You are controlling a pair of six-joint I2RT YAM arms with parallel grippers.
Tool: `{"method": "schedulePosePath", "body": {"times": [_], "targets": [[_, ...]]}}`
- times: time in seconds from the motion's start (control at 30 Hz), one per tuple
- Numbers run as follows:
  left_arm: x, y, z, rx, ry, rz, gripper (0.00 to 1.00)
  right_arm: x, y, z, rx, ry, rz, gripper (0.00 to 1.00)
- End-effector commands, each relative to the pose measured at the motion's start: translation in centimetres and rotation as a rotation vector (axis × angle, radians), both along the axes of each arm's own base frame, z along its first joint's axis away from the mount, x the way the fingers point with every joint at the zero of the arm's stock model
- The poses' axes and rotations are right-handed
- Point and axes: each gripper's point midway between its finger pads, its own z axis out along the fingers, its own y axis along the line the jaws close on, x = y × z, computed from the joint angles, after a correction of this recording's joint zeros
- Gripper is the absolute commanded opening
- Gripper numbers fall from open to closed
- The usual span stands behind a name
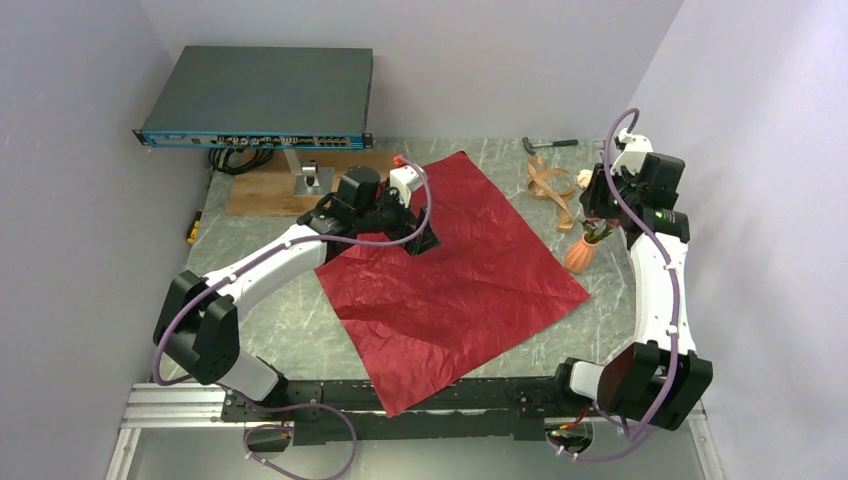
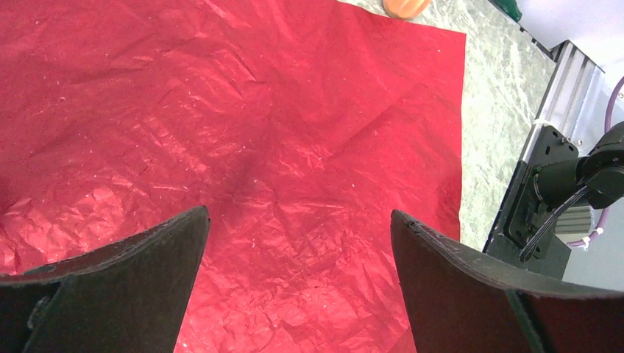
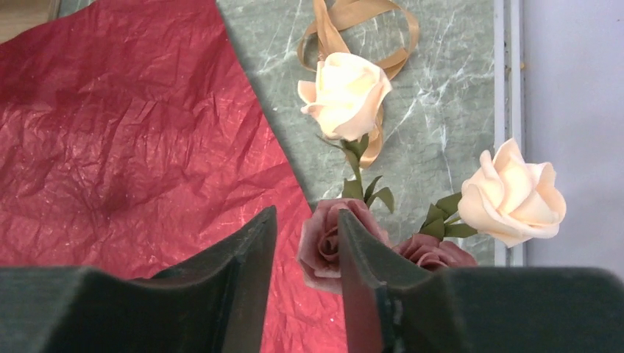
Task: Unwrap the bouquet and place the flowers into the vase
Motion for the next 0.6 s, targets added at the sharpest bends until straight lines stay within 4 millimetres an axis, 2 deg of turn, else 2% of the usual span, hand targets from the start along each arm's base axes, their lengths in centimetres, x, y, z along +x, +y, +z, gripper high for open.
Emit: {"method": "schedulePosePath", "body": {"times": [0.0, 0.17, 0.27, 0.43, 0.57], "targets": [[0.2, 1.0, 1.2, 0.002, -0.028, 0.008, 0.99, 0.6, 0.6, 4.0, -0.006, -0.111, 0.034, 0.45], [0.4, 2.8, 0.6, 0.080, -0.019, 0.042, 0.99, 0.4, 3.6, 7.2, 0.023, -0.176, 0.152, 0.73], [0.6, 4.3, 0.7, 0.131, -0.015, 0.085, 1.00, 0.1, 6.0, 8.2, 0.022, -0.191, 0.224, 0.85], [-0.1, 7.4, 1.7, 0.169, -0.004, 0.109, 1.00, -1.1, 11.0, 8.4, 0.059, -0.186, 0.363, 0.92], [-0.8, 10.8, 1.8, 0.225, 0.016, 0.154, 0.99, -2.7, 14.1, 6.7, 0.096, -0.142, 0.459, 0.99]]}}
